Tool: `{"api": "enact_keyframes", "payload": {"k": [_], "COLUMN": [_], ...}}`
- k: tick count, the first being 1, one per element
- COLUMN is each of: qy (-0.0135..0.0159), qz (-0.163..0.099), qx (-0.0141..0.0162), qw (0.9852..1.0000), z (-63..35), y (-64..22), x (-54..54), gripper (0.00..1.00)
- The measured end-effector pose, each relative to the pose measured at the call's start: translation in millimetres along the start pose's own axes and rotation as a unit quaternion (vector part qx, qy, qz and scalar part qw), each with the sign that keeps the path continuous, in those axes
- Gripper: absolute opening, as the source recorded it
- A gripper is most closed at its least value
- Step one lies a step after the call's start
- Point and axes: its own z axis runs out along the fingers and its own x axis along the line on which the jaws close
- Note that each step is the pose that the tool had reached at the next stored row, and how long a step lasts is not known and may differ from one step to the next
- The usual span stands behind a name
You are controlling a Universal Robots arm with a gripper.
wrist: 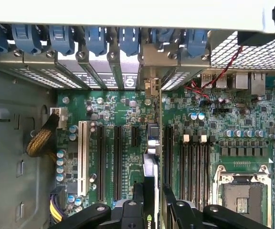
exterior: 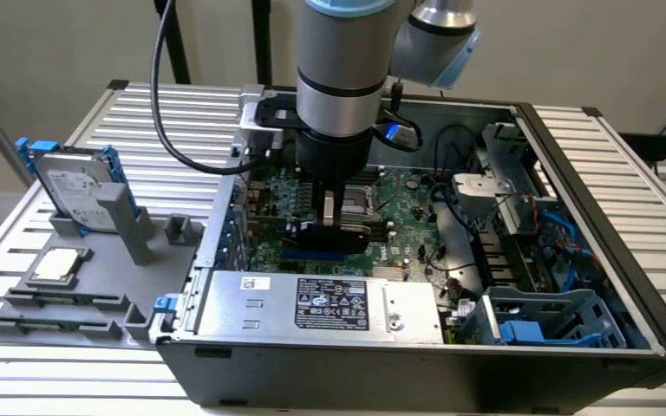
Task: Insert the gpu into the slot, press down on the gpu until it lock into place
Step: 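Insert the gpu into the slot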
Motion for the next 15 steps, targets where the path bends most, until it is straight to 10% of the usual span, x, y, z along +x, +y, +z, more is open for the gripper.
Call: {"api": "enact_keyframes", "payload": {"k": [15], "qy": [0.0027], "qz": [0.0], "qx": [0.0], "qw": [1.0], "z": [6.3], "y": [-0.3], "x": [0.3], "gripper": [0.26]}}
